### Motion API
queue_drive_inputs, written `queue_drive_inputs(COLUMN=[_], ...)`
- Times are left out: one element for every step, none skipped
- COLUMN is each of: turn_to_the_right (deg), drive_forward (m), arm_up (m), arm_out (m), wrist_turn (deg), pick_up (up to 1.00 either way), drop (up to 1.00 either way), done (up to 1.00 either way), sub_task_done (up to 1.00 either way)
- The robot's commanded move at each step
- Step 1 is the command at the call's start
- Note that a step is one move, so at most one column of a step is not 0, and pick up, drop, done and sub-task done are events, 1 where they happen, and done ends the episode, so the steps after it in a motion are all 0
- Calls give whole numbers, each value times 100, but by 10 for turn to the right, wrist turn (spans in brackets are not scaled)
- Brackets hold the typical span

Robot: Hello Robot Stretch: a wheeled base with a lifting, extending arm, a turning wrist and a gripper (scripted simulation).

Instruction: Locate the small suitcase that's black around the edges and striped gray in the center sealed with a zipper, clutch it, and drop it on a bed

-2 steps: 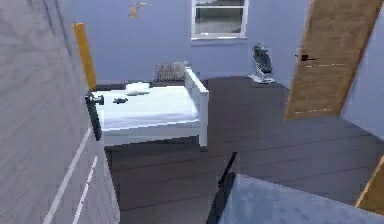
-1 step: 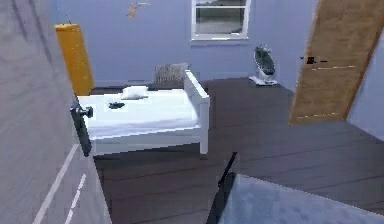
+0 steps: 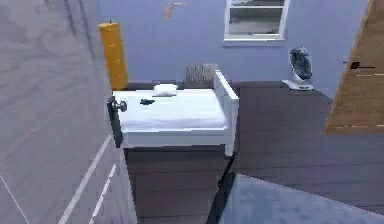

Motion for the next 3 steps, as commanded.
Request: queue_drive_inputs(turn_to_the_right=[0, -60, -30], drive_forward=[100, 0, 0], arm_up=[0, 0, 0], arm_out=[0, 0, 0], wrist_turn=[0, 0, 0], pick_up=[0, 0, 0], drop=[0, 0, 0], done=[0, 0, 0], sub_task_done=[0, 0, 0])
